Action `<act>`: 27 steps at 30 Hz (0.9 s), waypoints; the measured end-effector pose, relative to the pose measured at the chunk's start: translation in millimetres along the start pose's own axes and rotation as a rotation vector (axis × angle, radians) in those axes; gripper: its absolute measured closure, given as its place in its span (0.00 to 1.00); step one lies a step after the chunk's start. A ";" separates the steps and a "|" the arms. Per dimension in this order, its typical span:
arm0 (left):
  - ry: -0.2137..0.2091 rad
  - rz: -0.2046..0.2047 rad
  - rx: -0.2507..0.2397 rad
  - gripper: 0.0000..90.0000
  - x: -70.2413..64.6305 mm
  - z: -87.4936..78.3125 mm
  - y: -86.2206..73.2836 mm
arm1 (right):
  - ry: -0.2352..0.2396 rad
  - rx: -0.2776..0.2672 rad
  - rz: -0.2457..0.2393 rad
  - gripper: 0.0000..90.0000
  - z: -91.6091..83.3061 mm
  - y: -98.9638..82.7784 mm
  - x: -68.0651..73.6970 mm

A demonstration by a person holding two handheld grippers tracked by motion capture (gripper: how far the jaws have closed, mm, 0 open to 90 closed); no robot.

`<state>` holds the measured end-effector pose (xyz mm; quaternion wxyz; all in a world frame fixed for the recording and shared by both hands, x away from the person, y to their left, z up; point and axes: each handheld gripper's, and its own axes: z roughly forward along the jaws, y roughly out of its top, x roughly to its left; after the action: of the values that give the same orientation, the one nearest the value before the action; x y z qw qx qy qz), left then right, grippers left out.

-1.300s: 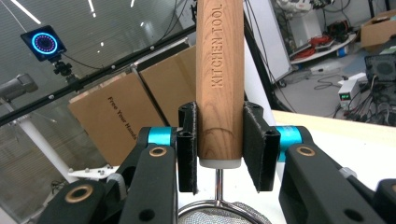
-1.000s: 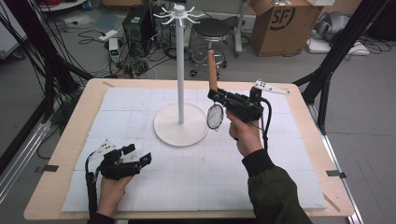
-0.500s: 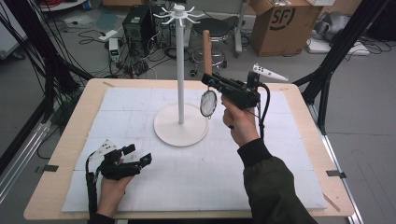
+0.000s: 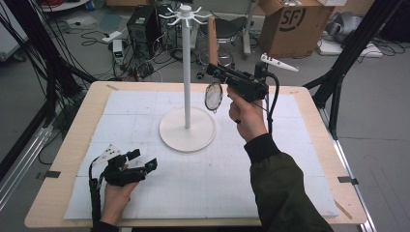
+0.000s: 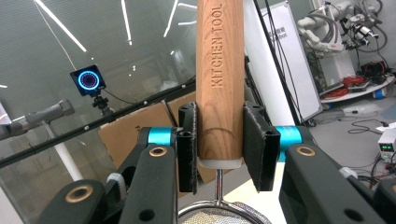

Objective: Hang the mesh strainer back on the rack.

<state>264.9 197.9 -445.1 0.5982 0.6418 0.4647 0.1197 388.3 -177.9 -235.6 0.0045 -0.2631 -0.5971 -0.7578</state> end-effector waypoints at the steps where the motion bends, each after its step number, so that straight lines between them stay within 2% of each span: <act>1: 0.000 -0.001 0.000 0.07 -0.1 0.1 0.0 | -0.005 0.002 -0.001 0.77 0.7 0.9 -0.2; 19: -0.005 -0.009 -0.001 0.07 0.3 -0.2 -0.1 | -0.032 0.042 0.011 0.77 17.9 -3.0 -9.2; 27: -0.013 -0.011 0.003 0.07 0.5 0.2 -0.4 | -0.005 0.043 0.031 0.76 20.1 -4.1 -12.6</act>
<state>265.1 198.1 -445.6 0.6008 0.6411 0.4643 0.1115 405.8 -162.4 -241.4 0.0204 -0.2743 -0.6090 -0.7440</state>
